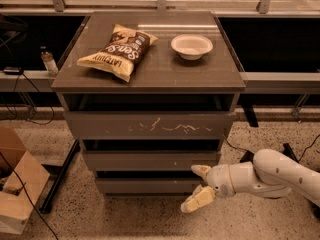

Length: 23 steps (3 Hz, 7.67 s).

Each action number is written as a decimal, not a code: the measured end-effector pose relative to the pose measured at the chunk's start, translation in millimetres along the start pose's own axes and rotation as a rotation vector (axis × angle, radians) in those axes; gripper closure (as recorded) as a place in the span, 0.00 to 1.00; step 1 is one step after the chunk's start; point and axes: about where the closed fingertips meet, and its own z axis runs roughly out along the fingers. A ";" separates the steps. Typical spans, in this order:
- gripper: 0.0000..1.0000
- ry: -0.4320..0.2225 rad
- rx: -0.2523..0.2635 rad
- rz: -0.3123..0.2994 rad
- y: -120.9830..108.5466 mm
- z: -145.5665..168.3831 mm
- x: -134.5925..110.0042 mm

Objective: Open bottom drawer

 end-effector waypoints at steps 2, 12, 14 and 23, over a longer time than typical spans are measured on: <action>0.00 0.124 0.194 0.010 -62.5 36.3 54.9; 0.00 0.021 0.283 0.154 -248.2 108.6 173.4; 0.00 0.018 0.311 0.157 -292.0 126.6 182.8; 0.00 0.285 0.314 0.281 -273.6 122.8 259.2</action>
Offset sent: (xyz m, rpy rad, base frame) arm 0.0462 -0.0184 -0.1243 -0.3252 -0.0463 -0.1709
